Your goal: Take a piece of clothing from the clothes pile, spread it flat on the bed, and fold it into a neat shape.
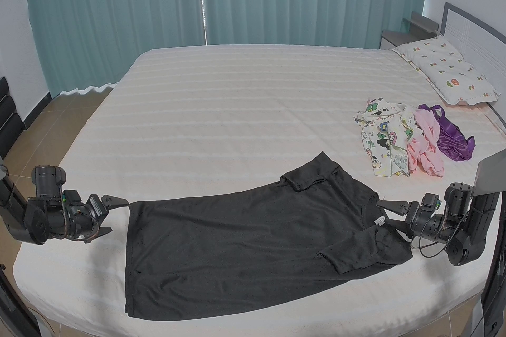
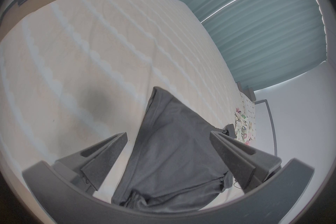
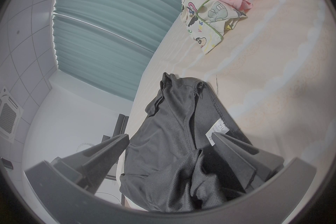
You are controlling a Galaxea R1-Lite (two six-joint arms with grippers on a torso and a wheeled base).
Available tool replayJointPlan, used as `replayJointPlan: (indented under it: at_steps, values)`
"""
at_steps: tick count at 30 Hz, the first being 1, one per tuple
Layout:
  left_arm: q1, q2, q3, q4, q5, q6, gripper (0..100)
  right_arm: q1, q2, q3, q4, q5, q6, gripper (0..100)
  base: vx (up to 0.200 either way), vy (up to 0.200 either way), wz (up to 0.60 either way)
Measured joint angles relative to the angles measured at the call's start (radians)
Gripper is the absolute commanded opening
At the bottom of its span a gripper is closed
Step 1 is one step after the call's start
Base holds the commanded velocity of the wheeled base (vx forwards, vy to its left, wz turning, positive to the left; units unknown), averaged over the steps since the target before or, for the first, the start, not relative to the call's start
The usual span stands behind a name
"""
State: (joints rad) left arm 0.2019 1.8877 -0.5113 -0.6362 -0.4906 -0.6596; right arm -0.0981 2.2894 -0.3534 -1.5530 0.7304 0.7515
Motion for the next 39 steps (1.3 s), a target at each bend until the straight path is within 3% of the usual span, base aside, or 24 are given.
replayJointPlan:
  at_steps: [14,23,35,36,39]
  values:
    - [-0.081,0.217,-0.327,-0.001,0.057,-0.087,100,0.000,0.001,0.002,0.000,-0.002,0.000,100,0.000,0.000,0.00]
    - [-0.096,0.295,-0.342,-0.003,0.137,-0.003,100,0.003,0.006,0.002,0.000,-0.002,-0.001,100,0.000,0.000,0.00]
    - [-0.099,0.313,-0.338,-0.004,0.141,-0.002,100,0.003,0.009,0.000,0.000,-0.002,-0.002,100,0.000,0.000,0.00]
    - [-0.099,0.314,-0.338,-0.004,0.137,-0.003,0,0.003,0.009,0.000,0.000,-0.003,-0.002,100,0.000,0.000,0.00]
    - [-0.098,0.316,-0.339,-0.003,0.132,-0.005,0,0.004,0.009,-0.005,0.000,-0.005,-0.002,100,0.000,0.000,0.00]
